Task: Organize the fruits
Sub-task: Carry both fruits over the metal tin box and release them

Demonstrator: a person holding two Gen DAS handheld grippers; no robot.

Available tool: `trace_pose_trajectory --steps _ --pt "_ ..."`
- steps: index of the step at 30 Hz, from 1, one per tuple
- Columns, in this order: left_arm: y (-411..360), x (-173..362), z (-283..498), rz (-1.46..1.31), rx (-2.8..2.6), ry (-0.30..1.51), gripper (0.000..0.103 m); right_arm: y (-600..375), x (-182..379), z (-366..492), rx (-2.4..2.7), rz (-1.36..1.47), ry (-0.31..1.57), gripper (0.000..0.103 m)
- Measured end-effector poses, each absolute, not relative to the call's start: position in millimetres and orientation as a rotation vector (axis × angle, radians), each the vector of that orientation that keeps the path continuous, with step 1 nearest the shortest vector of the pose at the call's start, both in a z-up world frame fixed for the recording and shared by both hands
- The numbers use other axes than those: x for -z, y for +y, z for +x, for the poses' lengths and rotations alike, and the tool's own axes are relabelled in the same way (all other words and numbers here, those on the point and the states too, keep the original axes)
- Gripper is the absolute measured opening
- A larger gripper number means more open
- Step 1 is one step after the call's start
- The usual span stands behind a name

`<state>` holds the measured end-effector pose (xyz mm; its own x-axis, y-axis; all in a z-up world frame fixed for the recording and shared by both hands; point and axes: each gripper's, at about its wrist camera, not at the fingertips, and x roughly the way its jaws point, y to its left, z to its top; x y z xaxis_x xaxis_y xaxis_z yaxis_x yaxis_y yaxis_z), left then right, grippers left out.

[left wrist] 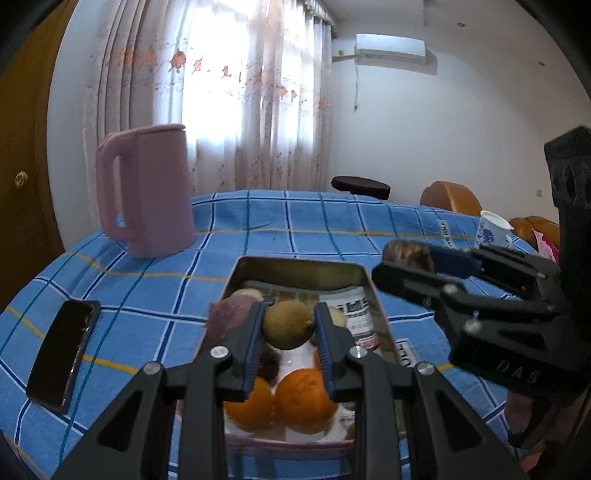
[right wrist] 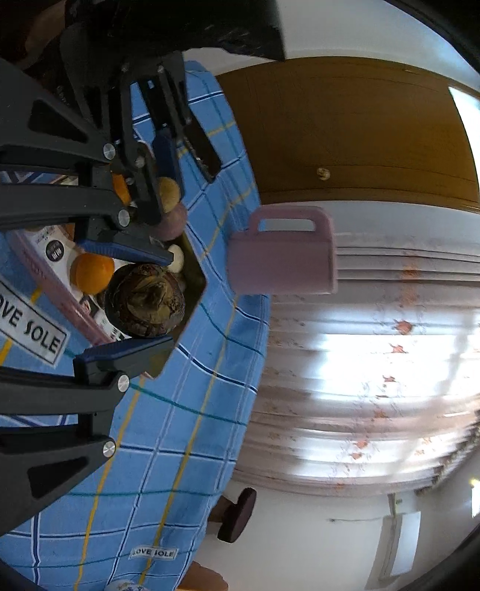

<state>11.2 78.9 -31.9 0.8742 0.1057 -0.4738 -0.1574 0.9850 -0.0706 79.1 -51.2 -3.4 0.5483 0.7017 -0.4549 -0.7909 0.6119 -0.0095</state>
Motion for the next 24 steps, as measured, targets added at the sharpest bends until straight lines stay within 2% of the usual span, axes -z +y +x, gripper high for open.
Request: trace_pose_trajectory --steps 16,21,24 --pt "88 44 13 -0.099 -0.134 0.555 0.03 -29 38 78 -0.948 -0.331 0.601 0.04" --pt "85 44 14 -0.083 -0.141 0.56 0.033 -33 39 79 -0.947 -0.319 0.609 0.04" --pt "84 43 14 -0.081 -0.152 0.565 0.041 -36 38 79 -0.946 -0.305 0.607 0.042"
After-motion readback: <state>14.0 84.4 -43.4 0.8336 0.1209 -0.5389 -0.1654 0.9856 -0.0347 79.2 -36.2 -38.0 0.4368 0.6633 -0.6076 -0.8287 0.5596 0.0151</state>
